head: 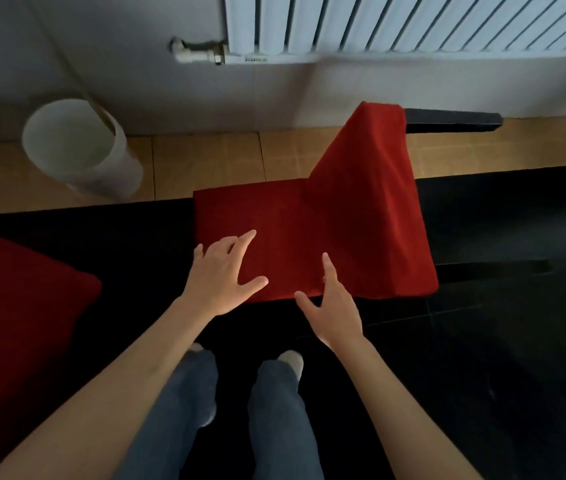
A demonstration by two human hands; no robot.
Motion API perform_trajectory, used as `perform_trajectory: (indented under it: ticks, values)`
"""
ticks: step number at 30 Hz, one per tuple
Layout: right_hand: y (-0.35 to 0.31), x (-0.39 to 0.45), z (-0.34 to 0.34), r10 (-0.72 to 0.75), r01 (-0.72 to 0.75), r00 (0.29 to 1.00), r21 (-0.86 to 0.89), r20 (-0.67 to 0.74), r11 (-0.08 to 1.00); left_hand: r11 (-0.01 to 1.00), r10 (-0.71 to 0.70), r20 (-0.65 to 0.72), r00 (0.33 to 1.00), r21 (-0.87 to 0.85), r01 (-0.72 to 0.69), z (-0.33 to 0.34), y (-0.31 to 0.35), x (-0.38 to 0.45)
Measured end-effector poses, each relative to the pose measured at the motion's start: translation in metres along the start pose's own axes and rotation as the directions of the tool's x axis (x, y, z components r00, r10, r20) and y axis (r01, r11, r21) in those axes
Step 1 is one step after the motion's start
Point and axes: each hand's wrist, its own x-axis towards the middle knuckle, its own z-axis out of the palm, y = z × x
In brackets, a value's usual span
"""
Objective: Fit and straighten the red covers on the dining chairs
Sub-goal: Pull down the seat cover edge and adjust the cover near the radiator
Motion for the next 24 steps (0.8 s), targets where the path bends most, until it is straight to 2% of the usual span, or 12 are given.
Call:
perform_trajectory:
  ticks: [3,8,14,17,21,24]
  values:
    - [0.025,0.033,0.035,0.012,-0.014,0.999,0.038,0.045,0.999,0.998,-0.057,0.019,0.998,-0.027,0.058,0.047,-0.011,0.018]
    - [0.076,0.088,0.113,0.065,-0.071,0.996,0.095,0.068,0.993,0.992,-0.121,-0.024,0.992,0.018,0.122,0.140,-0.049,0.047]
    - [0.134,0.152,0.206,0.141,-0.145,0.989,0.094,0.052,0.985,0.941,-0.337,-0.008,0.941,-0.043,0.336,0.257,-0.097,0.075]
    - [0.159,0.177,0.250,0.242,-0.236,0.970,0.140,-0.027,0.961,0.886,-0.457,-0.014,0.890,-0.103,0.453,0.312,-0.111,0.085]
    - [0.190,0.203,0.300,0.340,-0.313,0.934,0.208,-0.106,0.927,0.752,-0.629,0.019,0.777,-0.235,0.615,0.381,-0.115,0.091]
    - [0.206,0.219,0.331,0.398,-0.344,0.905,0.290,-0.150,0.893,0.680,-0.696,0.021,0.718,-0.303,0.668,0.421,-0.113,0.097]
